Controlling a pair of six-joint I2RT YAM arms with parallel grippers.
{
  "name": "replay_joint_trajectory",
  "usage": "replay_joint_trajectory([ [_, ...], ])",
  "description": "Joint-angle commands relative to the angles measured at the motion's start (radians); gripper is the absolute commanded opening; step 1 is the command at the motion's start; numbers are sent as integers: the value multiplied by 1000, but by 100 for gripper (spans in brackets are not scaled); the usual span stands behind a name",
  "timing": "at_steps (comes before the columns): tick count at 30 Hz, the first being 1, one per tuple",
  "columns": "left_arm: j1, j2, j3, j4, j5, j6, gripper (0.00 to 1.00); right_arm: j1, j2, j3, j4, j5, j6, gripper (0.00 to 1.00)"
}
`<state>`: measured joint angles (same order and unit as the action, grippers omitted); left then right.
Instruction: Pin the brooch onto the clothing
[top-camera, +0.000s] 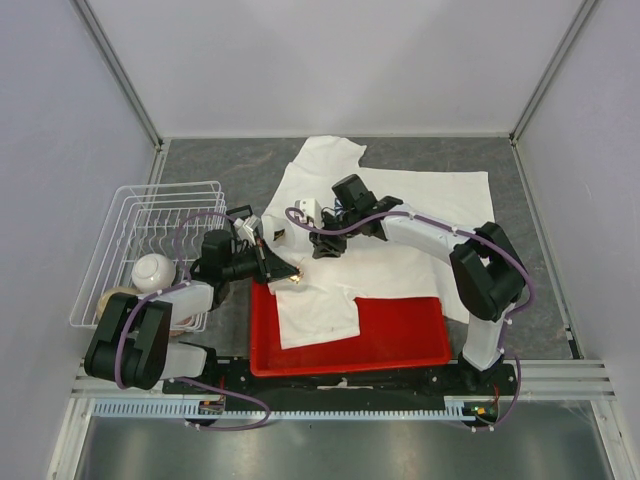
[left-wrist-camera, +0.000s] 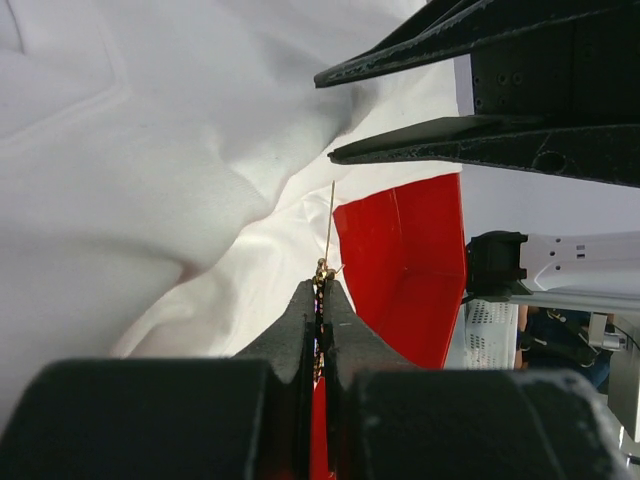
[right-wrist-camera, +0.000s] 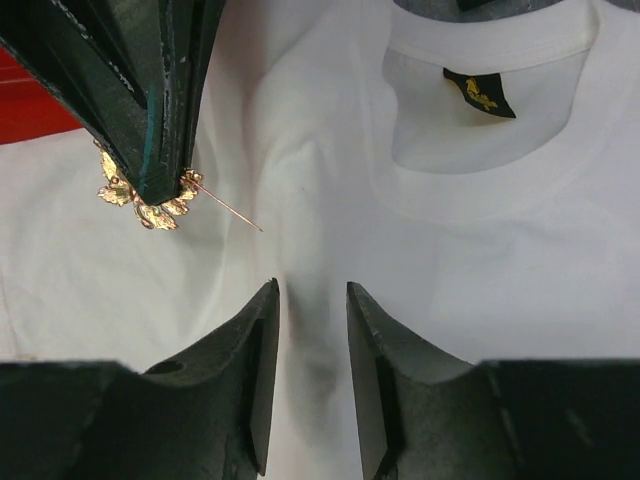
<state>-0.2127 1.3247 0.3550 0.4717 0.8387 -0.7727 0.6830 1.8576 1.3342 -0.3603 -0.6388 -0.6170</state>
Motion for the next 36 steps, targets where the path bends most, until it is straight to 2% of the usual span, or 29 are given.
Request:
replay_joint_trajectory([
  [1, 6, 1, -1, 50, -16, -19, 2, -5, 5, 66, 20, -56, 17, 41],
  [9, 6, 2, 2, 44, -24, -16, 2, 0, 35, 97, 4, -65, 13, 46],
  [17, 6, 10, 7, 47, -30, -17, 2, 7, 54, 100, -8, -59, -13, 46],
  [23, 6, 16, 7, 36, -33, -11, 2, 7, 63, 109, -8, -58, -20, 20],
  [27, 6, 18, 9, 35, -33, -11, 2, 9, 54, 111, -12, -68, -18, 7],
  [31, 6, 24, 12, 35, -32, -11, 2, 7, 40, 117, -31, -93, -13, 0],
  [36, 7, 19, 32, 35, -44, -20, 2, 4, 35, 123, -31, -96, 22, 0],
])
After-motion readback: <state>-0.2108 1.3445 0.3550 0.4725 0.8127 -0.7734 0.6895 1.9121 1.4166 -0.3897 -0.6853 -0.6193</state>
